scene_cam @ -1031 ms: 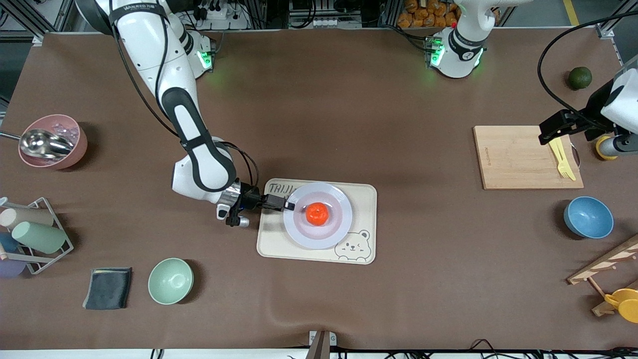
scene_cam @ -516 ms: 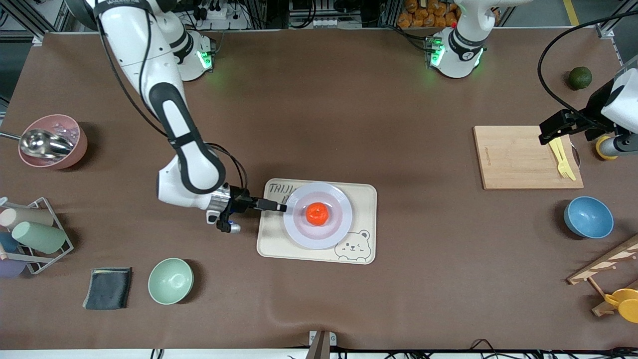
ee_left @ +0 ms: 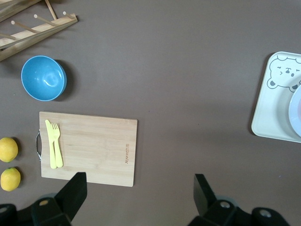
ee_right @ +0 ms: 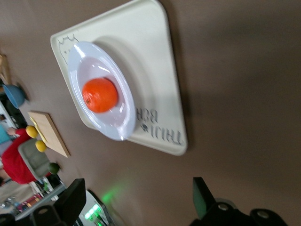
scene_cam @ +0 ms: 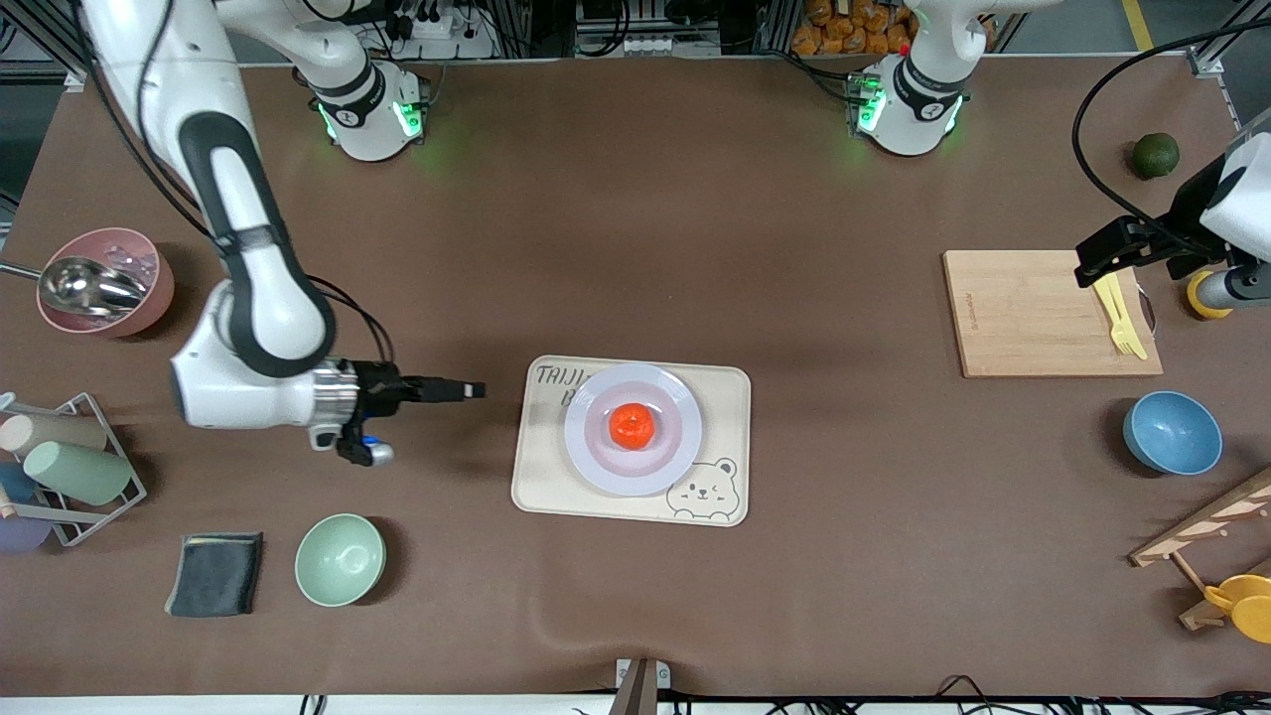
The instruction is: Place orange and plate with both arms
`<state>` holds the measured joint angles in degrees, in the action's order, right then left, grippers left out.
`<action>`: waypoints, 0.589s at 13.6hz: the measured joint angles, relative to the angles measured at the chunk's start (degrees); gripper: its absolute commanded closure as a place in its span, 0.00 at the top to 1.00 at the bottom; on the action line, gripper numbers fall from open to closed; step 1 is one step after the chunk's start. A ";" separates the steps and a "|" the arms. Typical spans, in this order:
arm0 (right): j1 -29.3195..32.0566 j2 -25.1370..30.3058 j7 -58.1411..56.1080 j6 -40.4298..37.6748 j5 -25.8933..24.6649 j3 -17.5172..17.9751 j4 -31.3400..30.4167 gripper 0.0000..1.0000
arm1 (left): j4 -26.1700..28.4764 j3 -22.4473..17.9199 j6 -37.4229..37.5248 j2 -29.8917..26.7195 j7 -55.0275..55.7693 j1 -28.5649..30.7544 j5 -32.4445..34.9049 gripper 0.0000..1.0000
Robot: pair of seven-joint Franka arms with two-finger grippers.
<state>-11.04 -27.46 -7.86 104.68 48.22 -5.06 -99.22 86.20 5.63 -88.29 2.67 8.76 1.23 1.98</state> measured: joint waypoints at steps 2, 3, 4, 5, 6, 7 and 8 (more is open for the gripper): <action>3.77 1.22 0.30 -5.87 -7.31 -0.21 2.61 1.00 | 0.01 0.00 0.21 0.00 0.00 -0.01 0.00 1.00; 5.25 1.30 0.28 -8.03 -12.01 -0.30 4.48 1.00 | 0.01 0.01 0.26 0.00 0.00 -0.01 0.00 1.00; 6.37 1.32 0.25 -9.98 -16.99 -0.50 6.67 1.00 | 0.01 0.01 0.29 0.00 0.00 -0.01 0.00 1.00; 7.38 1.34 0.13 -12.76 -21.73 -0.64 9.33 1.00 | 0.01 0.01 0.32 0.00 0.00 -0.02 0.00 1.00; 8.16 1.39 -0.36 -16.30 -25.85 -0.73 12.19 1.00 | 0.02 0.01 0.34 0.00 0.00 -0.02 0.00 1.00; 8.63 1.47 -1.21 -19.98 -29.53 -0.78 15.06 1.00 | 0.03 0.01 0.35 0.00 0.00 -0.02 0.00 1.00; 8.92 1.61 -2.09 -22.75 -32.04 -0.89 17.51 1.00 | 0.03 0.01 0.35 0.00 0.00 -0.02 0.00 1.00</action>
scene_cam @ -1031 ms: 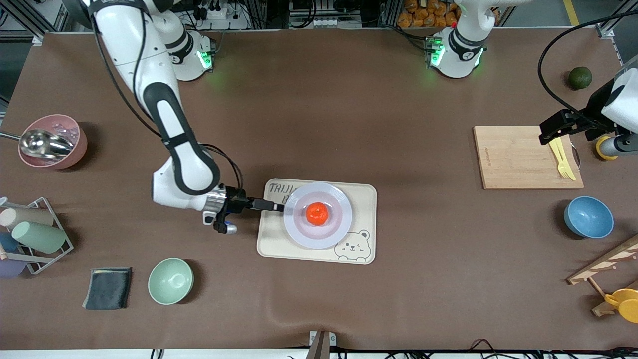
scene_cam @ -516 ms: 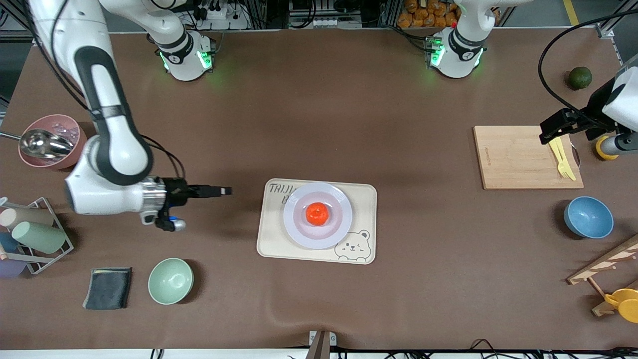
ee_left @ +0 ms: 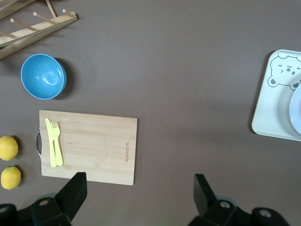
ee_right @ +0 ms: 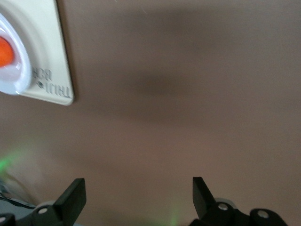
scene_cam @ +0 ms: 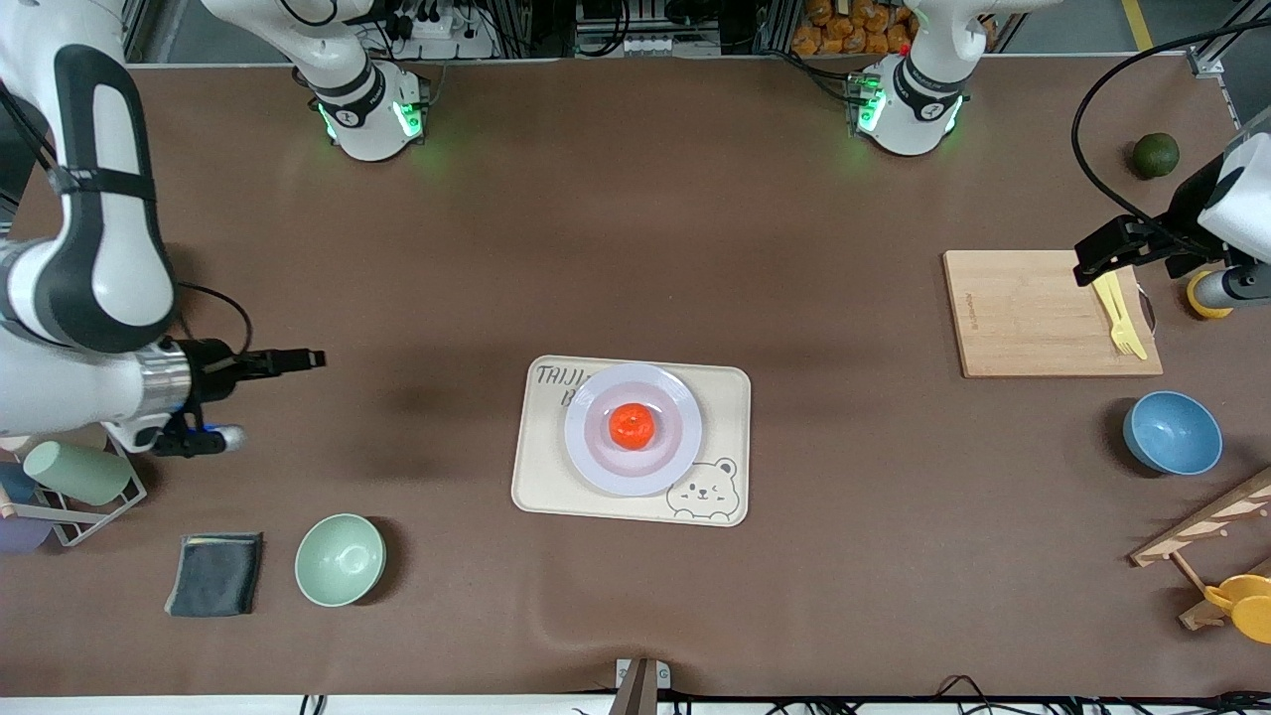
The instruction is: Place orange and plate with both arms
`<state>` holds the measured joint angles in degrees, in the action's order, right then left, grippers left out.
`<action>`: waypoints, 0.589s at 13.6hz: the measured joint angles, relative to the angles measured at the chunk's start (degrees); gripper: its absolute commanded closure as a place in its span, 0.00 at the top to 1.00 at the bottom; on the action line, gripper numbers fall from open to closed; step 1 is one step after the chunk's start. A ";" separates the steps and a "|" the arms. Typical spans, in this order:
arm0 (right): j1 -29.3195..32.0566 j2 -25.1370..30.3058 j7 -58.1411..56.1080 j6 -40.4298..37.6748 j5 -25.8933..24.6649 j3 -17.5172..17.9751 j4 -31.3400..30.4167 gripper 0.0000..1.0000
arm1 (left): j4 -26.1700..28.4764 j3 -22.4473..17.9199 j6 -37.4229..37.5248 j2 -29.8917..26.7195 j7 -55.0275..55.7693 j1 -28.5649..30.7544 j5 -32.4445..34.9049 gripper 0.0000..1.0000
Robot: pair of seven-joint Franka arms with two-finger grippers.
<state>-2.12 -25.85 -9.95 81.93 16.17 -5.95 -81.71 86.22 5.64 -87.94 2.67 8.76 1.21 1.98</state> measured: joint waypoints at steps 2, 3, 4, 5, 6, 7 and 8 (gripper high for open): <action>1.20 0.85 -2.28 -2.65 -2.57 -0.10 3.22 1.00 | 0.00 0.00 0.00 0.00 0.00 0.00 0.00 1.00; 1.91 1.81 -3.67 -3.02 -3.95 -0.12 3.88 1.00 | 0.01 0.00 0.00 0.00 0.00 0.00 0.00 1.00; 2.35 3.13 -4.66 -3.41 -5.82 -0.12 4.28 1.00 | 0.01 0.00 0.01 0.00 0.00 0.00 0.00 1.00; 2.46 4.75 -5.18 -3.95 -7.45 -0.11 4.51 1.00 | 0.01 0.01 0.01 0.00 0.00 -0.01 0.00 1.00; 2.40 6.50 -5.23 -4.55 -8.65 0.08 4.66 1.00 | 0.00 0.00 0.01 0.00 0.00 -0.01 0.00 1.00; 2.16 8.35 -5.23 -5.21 -9.85 0.34 4.71 1.00 | -0.01 0.01 0.01 0.00 0.00 -0.01 0.00 1.00; 1.65 10.30 -5.00 -5.70 -11.14 0.55 4.71 1.00 | -0.02 0.01 0.01 0.00 0.00 -0.01 0.00 1.00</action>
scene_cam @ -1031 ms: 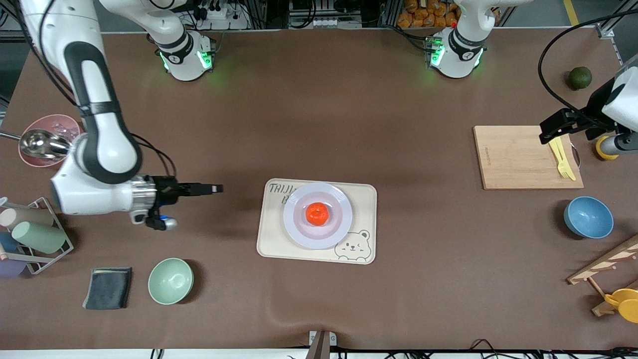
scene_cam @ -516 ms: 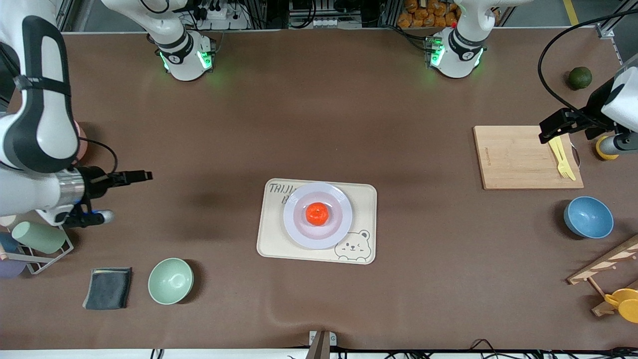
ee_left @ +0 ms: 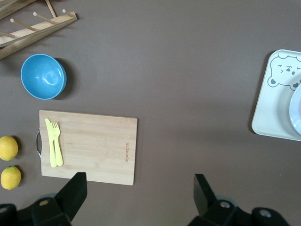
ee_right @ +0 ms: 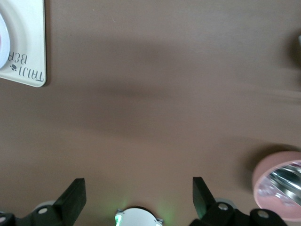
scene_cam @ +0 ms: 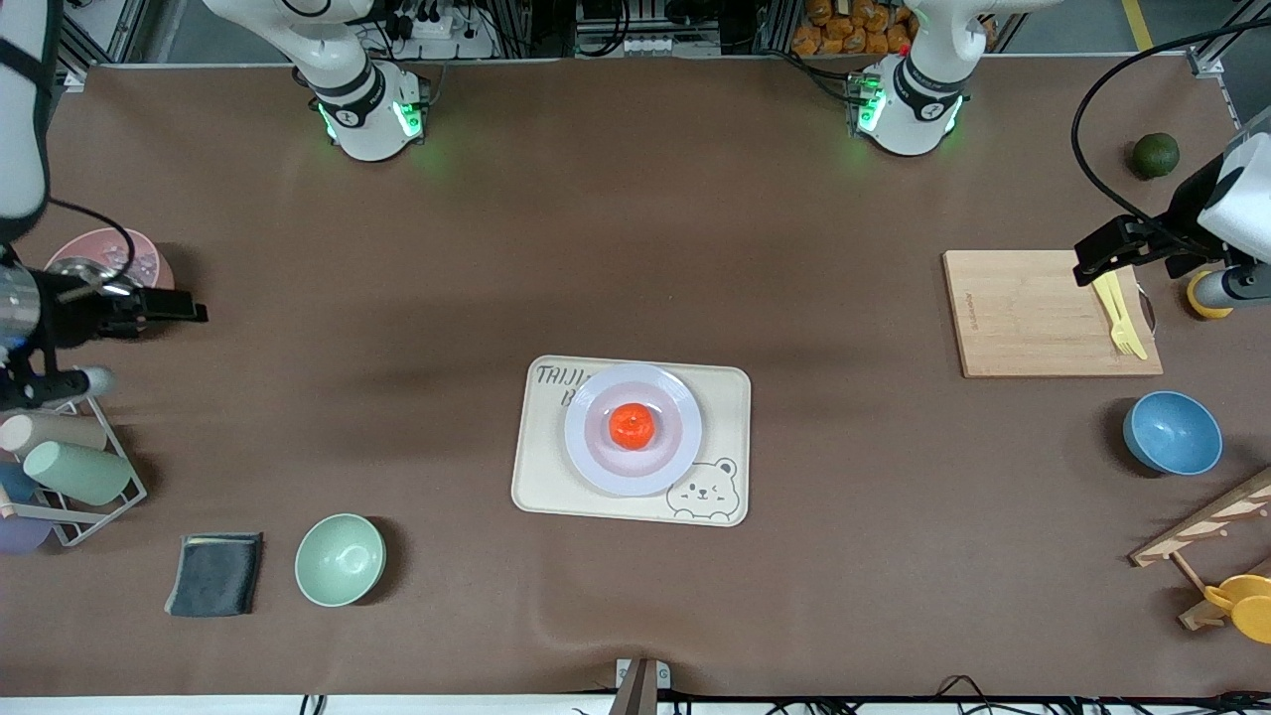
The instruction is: Place orange and plate with both arms
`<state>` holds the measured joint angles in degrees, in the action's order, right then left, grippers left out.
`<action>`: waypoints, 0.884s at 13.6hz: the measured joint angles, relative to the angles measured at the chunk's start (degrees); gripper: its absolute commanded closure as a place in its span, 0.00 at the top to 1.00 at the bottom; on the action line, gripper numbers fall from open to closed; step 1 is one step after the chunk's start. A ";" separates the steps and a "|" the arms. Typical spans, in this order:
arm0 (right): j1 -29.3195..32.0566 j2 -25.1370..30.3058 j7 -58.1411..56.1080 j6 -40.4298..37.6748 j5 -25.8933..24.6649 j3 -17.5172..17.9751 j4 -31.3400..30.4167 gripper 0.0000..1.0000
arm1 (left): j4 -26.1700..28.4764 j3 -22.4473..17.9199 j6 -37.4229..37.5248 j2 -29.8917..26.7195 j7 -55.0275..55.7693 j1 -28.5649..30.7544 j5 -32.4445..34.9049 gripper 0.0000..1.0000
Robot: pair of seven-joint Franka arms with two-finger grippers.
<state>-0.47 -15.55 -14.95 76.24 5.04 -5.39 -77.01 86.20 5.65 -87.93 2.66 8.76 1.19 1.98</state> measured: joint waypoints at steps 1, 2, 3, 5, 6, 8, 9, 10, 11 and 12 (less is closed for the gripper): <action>-0.54 1.67 0.64 -0.31 -0.85 0.11 -0.01 1.00 | -0.01 0.00 0.00 0.00 0.00 0.00 0.00 1.00; -0.93 3.14 1.48 -0.60 -1.23 0.17 -0.07 1.00 | -0.01 0.00 0.00 0.00 0.00 0.00 0.00 1.00; -1.07 4.32 2.08 -0.68 -1.50 0.23 -0.21 1.00 | -0.01 0.00 0.00 0.00 0.00 0.00 0.00 1.00; -1.06 6.38 2.29 -0.79 -1.72 0.23 -0.52 1.00 | -0.02 0.00 0.00 0.00 0.00 0.00 0.00 1.00; -1.04 7.22 2.33 -0.90 -1.78 0.21 -0.64 1.00 | -0.02 0.00 0.00 0.00 0.00 0.00 0.00 1.00; -1.01 8.55 2.38 -1.33 -1.83 0.16 -0.81 1.00 | -0.02 0.00 0.00 0.00 0.00 0.00 0.00 1.00; -1.01 9.16 2.47 -1.44 -1.83 0.17 -0.97 1.00 | -0.02 0.00 0.00 0.00 0.00 0.00 0.00 1.00; -1.01 9.71 2.73 -1.43 -1.83 0.18 -1.18 1.00 | -0.02 0.00 0.00 0.00 0.00 0.00 0.00 1.00; -1.02 10.24 3.22 -1.40 -1.83 0.20 -1.44 1.00 | -0.01 0.00 0.00 0.00 0.00 0.00 0.00 1.00; -1.05 10.75 3.60 -1.17 -1.83 0.25 -1.74 1.00 | -0.02 0.00 0.00 0.00 0.00 0.00 0.00 1.00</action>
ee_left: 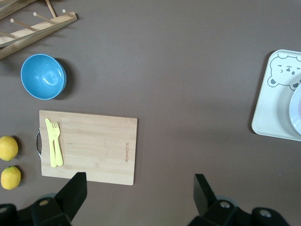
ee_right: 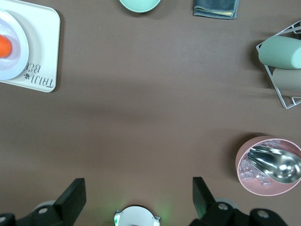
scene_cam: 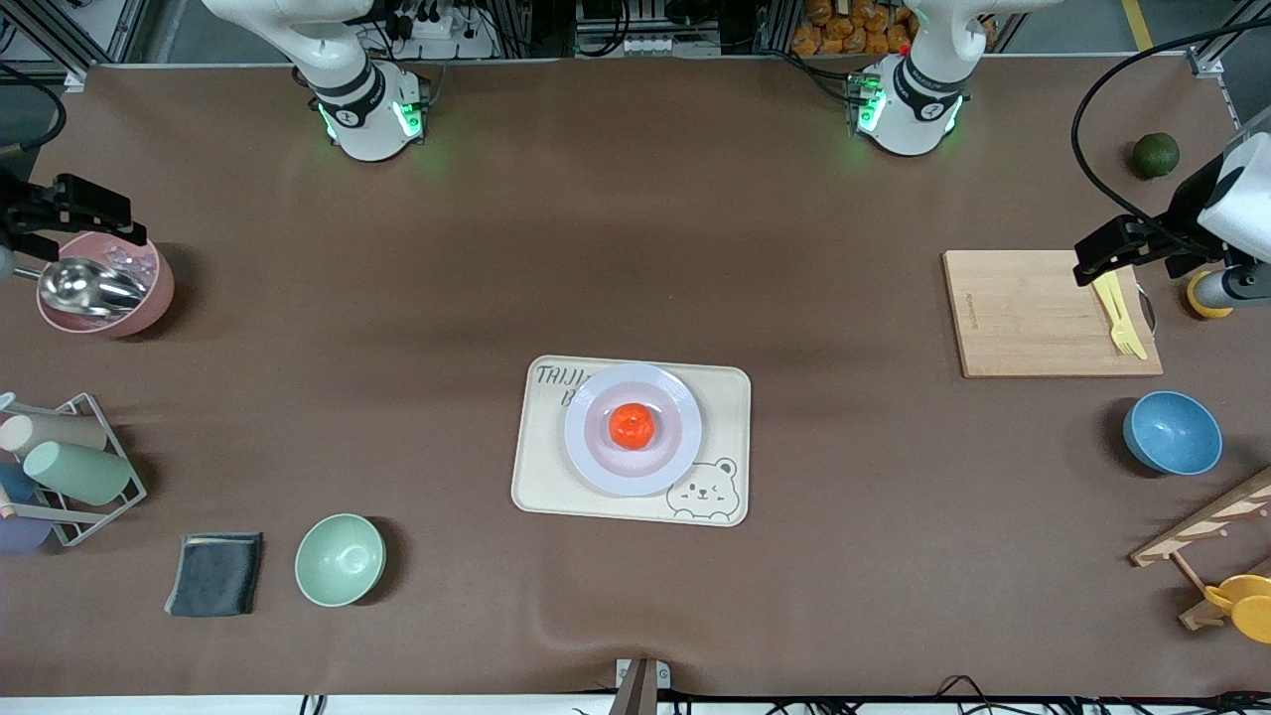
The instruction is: Place orange and plate with both arms
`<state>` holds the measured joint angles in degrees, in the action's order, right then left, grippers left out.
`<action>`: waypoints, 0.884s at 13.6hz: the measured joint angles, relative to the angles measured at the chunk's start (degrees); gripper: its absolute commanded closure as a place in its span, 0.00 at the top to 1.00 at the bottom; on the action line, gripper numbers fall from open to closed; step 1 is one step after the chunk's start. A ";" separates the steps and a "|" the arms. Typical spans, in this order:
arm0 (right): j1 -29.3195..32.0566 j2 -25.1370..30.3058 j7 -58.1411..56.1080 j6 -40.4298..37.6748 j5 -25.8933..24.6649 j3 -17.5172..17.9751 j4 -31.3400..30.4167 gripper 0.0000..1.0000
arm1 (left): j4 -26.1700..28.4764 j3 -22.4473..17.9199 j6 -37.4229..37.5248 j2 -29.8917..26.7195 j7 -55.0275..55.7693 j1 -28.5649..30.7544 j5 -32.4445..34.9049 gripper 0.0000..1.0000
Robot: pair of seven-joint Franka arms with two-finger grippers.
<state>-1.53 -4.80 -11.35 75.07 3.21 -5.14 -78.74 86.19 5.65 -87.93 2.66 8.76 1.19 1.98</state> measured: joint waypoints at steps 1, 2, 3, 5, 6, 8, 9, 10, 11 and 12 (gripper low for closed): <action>-0.07 0.31 0.30 0.57 0.00 0.06 -0.26 1.00 | 0.00 0.00 0.00 0.00 0.00 0.00 0.00 1.00; -0.14 0.45 0.57 1.72 0.00 0.11 -0.88 1.00 | 0.00 0.00 0.00 0.00 0.00 0.00 0.00 1.00; -0.17 0.55 0.66 3.97 0.00 0.14 -2.40 1.00 | 0.01 0.00 0.00 0.00 0.00 0.00 0.00 1.00; -0.18 0.77 0.70 9.60 0.00 0.14 -7.23 1.00 | 0.05 0.00 0.01 0.00 0.00 0.00 0.00 1.00; -0.18 1.15 0.70 12.04 -0.01 0.14 -9.77 1.00 | 0.05 0.00 0.02 0.00 0.00 0.00 0.00 1.00; -0.18 2.09 0.70 14.17 -0.01 0.14 -12.61 1.00 | 0.06 0.00 0.03 0.00 0.00 0.00 0.00 1.00; -0.19 2.63 0.70 14.24 -0.01 0.15 -13.02 1.00 | 0.05 0.00 0.03 0.00 0.00 0.00 0.00 1.00; -0.20 3.23 0.70 14.24 -0.01 0.16 -13.18 1.00 | 0.06 0.00 0.03 0.00 0.00 0.00 0.00 1.00; -0.21 3.86 0.74 14.18 -0.01 0.22 -13.30 1.00 | 0.05 0.00 0.03 0.00 0.00 0.00 0.00 1.00; -0.24 4.44 0.85 14.10 -0.01 0.30 -13.45 1.00 | 0.05 0.00 0.03 0.00 0.00 0.00 0.00 1.00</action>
<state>-1.77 -0.36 -10.51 89.17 3.19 -4.84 -92.19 86.24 5.65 -87.90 2.66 8.76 1.19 1.98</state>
